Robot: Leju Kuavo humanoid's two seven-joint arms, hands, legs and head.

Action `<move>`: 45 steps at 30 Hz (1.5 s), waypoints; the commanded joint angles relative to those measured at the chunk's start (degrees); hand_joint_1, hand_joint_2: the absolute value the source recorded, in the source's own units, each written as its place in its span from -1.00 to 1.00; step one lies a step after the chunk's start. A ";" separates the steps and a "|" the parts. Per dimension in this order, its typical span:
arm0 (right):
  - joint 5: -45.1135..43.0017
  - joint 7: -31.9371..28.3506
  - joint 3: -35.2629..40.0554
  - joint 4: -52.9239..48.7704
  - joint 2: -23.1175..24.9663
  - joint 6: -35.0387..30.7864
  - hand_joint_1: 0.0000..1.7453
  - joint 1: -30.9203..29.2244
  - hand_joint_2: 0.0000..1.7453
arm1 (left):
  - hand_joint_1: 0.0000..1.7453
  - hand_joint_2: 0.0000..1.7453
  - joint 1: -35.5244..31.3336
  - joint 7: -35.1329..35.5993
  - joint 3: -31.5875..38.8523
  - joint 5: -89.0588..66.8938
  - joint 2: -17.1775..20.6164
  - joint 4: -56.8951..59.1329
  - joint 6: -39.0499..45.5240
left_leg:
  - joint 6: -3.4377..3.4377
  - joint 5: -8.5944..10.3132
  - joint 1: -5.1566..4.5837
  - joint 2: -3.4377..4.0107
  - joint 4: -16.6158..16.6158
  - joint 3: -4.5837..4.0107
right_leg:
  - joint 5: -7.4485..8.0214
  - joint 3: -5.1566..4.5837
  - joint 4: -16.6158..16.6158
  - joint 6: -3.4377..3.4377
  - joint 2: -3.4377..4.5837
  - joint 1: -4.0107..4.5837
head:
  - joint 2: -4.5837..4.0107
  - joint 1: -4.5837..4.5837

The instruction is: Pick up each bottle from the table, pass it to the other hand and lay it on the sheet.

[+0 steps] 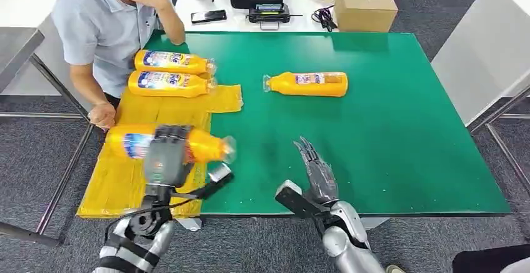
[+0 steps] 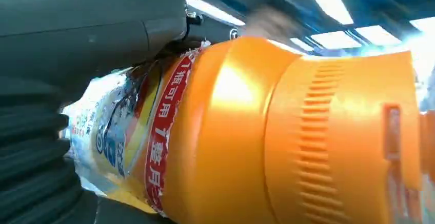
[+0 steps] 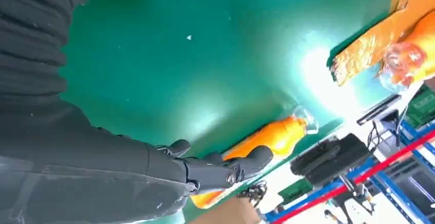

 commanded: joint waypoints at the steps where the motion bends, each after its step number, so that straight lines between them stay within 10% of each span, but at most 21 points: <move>1: -0.84 -1.63 -2.65 4.85 1.77 2.22 -1.00 -2.74 1.00 | 1.00 1.00 -15.28 0.41 -4.54 0.60 2.76 30.46 -3.41 | -0.09 -0.04 0.01 0.15 -0.03 0.22 | 0.03 0.20 -0.04 -0.11 0.08 0.01 | 0.00 0.00; 12: 0.97 -1.32 -2.75 4.86 2.10 0.28 -1.00 -1.23 1.00 | 0.98 1.00 -13.88 -4.87 -3.89 5.72 0.17 28.80 -6.60 | -0.06 -0.06 -0.04 0.10 -0.02 0.18 | -0.04 0.15 -0.04 -0.07 0.01 -0.04 | 0.00 -0.04; 14: 0.97 -1.32 -2.72 4.79 2.01 0.41 -1.00 -1.23 1.00 | 0.00 1.00 -14.01 -4.46 -3.90 5.68 0.05 29.20 -6.65 | -0.07 -0.07 -0.05 0.09 -0.01 0.18 | -0.06 0.16 -0.02 -0.09 0.00 -0.04 | 0.00 -0.04; 15: 0.95 -1.32 -2.79 4.91 1.92 0.60 -1.00 -1.17 1.00 | -0.98 1.00 -14.14 -3.72 -3.29 6.24 -0.37 29.64 -6.32 | -0.06 -0.03 -0.05 0.07 -0.01 0.07 | -0.02 0.04 -0.03 -0.07 -0.01 -0.05 | 0.00 -0.02; 35: -0.01 -1.98 -5.61 4.54 1.88 2.19 -1.00 -0.99 1.00 | -1.00 1.00 -14.83 -7.07 -2.46 14.94 -1.57 32.24 -16.19 | -0.09 -0.09 -0.05 0.17 -0.06 0.40 | -0.04 0.38 -0.08 -0.11 0.09 -0.04 | 0.00 -0.07; 45: -0.18 -5.64 -5.23 2.01 2.22 -1.78 -1.00 -1.07 1.00 | -1.00 1.00 -10.01 -19.59 -5.47 23.19 -2.83 20.81 -4.19 | -0.07 -0.07 -0.06 0.12 -0.02 0.33 | -0.03 0.31 -0.05 -0.09 0.05 -0.05 | 0.00 -0.04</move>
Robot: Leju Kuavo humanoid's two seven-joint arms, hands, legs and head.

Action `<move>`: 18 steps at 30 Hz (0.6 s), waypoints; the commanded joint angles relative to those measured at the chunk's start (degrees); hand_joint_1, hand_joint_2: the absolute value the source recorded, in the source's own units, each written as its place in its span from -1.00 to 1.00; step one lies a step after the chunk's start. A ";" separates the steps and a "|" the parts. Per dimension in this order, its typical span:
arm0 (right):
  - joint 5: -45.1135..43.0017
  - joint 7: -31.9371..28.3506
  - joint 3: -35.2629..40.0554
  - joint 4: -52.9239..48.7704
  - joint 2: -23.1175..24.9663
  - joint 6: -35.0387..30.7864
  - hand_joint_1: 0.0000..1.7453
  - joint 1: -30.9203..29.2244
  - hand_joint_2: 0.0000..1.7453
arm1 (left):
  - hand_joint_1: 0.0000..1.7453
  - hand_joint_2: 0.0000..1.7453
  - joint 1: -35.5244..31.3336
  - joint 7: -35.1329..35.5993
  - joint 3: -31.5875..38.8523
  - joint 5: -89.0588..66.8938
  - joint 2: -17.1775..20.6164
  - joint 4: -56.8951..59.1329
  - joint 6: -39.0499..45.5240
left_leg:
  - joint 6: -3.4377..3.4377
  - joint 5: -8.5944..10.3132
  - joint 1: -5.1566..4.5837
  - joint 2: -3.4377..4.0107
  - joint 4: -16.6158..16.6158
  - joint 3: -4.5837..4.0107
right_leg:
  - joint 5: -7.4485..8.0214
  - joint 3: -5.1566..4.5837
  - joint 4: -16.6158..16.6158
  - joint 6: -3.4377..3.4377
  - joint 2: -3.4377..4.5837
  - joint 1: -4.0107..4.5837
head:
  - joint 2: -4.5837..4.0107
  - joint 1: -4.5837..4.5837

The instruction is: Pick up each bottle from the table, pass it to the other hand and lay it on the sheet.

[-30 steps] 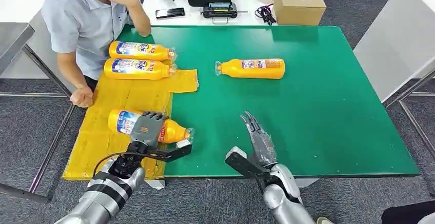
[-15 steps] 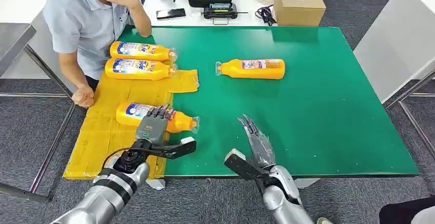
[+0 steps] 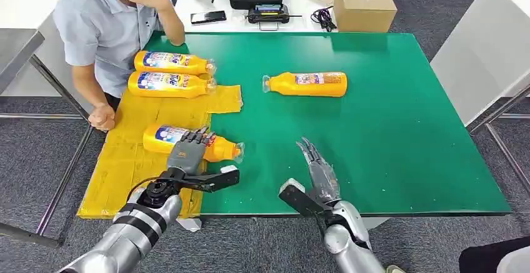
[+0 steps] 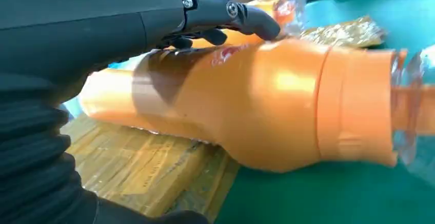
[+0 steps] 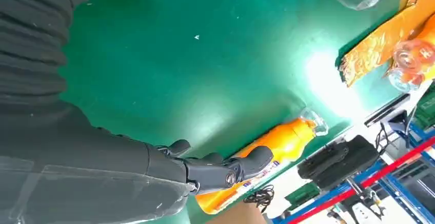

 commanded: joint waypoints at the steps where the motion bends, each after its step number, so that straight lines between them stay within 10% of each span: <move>1: -0.98 -2.77 -0.45 -0.65 0.17 -3.38 -1.00 -0.99 1.00 | -1.00 1.00 5.69 -10.13 -4.41 7.96 -1.05 -9.09 7.49 | -0.05 -0.05 0.00 0.05 -0.02 0.10 | -0.05 0.09 -0.02 -0.07 0.02 0.00 | 0.00 0.00; 18: 2.98 -1.38 -0.98 -1.79 -1.39 -11.82 -1.00 -1.06 1.00 | -1.00 1.00 15.46 -18.03 -9.77 21.46 -0.74 -27.91 17.31 | -0.08 -0.14 0.03 0.11 0.01 0.03 | -0.09 0.01 -0.01 -0.14 0.05 0.06 | 0.00 -0.02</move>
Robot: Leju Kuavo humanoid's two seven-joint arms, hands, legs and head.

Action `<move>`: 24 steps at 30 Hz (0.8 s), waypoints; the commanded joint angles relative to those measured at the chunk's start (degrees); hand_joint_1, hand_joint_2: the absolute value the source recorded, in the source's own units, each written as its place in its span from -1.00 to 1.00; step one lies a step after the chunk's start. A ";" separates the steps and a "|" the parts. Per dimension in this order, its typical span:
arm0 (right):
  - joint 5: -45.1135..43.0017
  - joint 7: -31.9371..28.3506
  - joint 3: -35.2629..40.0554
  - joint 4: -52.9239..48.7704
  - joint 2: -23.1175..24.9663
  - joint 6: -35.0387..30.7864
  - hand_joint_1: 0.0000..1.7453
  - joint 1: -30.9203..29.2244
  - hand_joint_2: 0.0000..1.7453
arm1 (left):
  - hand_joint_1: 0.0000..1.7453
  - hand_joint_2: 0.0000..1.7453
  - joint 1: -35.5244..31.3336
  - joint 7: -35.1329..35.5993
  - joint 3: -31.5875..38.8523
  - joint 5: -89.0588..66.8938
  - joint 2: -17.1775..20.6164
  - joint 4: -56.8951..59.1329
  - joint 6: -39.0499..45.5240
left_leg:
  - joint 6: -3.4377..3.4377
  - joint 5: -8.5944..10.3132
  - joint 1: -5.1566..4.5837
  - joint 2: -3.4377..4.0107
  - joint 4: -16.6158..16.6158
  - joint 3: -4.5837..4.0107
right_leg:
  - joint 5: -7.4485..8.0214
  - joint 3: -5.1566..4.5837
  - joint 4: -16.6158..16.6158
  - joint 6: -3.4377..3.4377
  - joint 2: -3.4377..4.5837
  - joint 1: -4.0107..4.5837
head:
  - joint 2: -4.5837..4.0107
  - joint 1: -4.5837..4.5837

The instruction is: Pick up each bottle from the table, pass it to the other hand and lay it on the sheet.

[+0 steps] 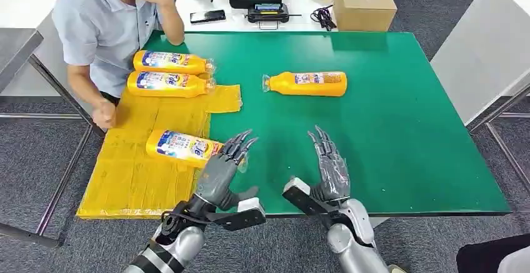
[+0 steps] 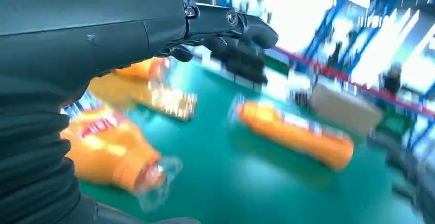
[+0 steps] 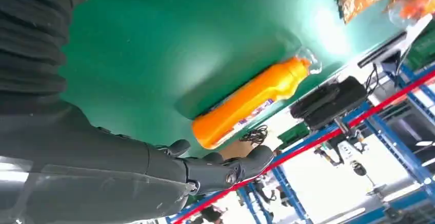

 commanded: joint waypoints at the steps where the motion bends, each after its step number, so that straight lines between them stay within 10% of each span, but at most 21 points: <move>1: -1.30 -0.66 -0.94 0.40 -0.37 -0.46 -1.00 -1.24 1.00 | -1.00 1.00 0.36 0.22 -1.40 -1.09 1.60 -2.79 2.96 | -0.10 -0.08 0.05 0.09 -0.01 0.21 | -0.06 0.19 0.00 -0.13 0.05 0.06 | 0.00 0.00; 5: 3.31 5.39 -0.54 4.30 -2.66 0.73 -1.00 -3.05 1.00 | -1.00 1.00 1.91 -3.30 -1.20 4.08 0.78 -6.20 4.78 | -0.07 -0.05 0.03 0.07 -0.01 0.16 | -0.04 0.15 -0.02 -0.09 0.04 0.03 | 0.00 -0.02; 9: 9.96 11.86 -2.86 9.37 -9.11 1.83 -1.00 -5.75 1.00 | -1.00 1.00 9.33 -8.13 -2.52 30.25 -0.01 -15.85 -10.75 | -0.06 -0.16 0.05 0.07 0.01 0.34 | -0.12 0.39 -0.07 -0.09 0.03 0.06 | 0.00 -0.02; 24: 18.76 18.73 -2.67 7.09 -10.71 5.07 -1.00 -7.02 1.00 | -1.00 1.00 10.64 -8.25 -1.91 29.65 -0.34 -16.83 -4.39 | -0.04 -0.17 0.03 0.16 0.02 0.23 | -0.06 0.22 -0.03 -0.14 0.12 0.06 | 0.00 -0.04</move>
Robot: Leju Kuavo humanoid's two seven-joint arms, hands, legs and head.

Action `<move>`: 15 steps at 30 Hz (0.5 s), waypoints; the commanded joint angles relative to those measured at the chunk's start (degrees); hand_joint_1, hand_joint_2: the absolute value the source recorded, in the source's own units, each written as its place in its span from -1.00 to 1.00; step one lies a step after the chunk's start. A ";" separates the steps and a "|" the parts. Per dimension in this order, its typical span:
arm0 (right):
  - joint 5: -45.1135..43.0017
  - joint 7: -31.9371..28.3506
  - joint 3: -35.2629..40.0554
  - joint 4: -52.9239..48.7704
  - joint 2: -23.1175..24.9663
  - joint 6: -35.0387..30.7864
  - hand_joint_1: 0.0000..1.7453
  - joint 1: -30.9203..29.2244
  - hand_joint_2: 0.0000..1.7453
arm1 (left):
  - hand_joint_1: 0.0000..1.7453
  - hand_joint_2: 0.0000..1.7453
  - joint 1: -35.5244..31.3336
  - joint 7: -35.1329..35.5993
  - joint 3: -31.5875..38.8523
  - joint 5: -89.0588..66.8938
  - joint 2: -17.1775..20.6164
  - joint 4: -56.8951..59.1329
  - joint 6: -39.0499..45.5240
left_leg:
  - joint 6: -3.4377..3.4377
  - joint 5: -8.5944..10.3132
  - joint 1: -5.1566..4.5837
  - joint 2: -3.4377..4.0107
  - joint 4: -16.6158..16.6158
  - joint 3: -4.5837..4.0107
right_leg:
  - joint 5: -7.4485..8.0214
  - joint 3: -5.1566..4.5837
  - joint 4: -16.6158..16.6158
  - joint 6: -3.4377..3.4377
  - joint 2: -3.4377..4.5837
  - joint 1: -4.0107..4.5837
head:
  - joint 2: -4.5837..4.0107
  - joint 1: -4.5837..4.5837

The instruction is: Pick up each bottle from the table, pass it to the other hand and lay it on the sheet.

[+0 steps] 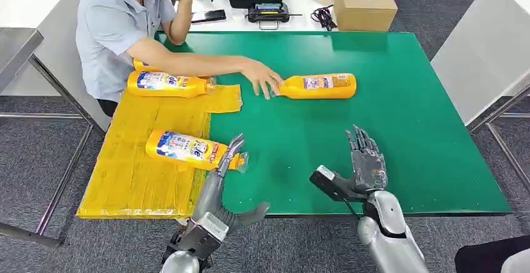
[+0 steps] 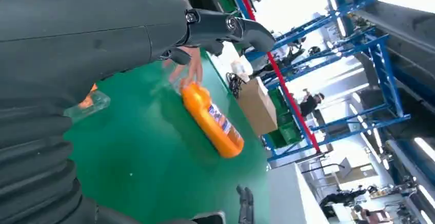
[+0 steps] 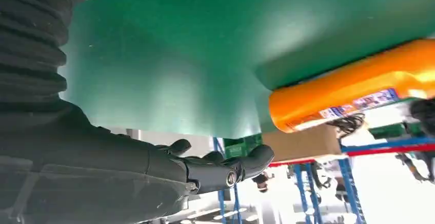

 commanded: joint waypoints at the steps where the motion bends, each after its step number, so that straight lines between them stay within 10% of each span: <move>1: 2.31 2.33 1.26 4.09 -1.58 2.60 -1.00 -4.27 1.00 | -1.00 1.00 -0.73 0.97 -0.16 -1.64 0.83 0.28 2.28 | -0.09 -0.06 0.03 0.12 -0.01 0.20 | -0.03 0.16 -0.01 -0.11 0.09 0.04 | 0.00 0.02; 15: 4.35 3.89 1.88 2.33 -3.95 3.71 -1.00 -4.14 1.00 | -1.00 1.00 -1.51 1.24 1.04 -4.24 0.89 0.87 4.56 | -0.13 -0.09 0.01 0.10 0.01 0.25 | -0.07 0.24 0.02 -0.15 0.07 0.02 | 0.00 0.02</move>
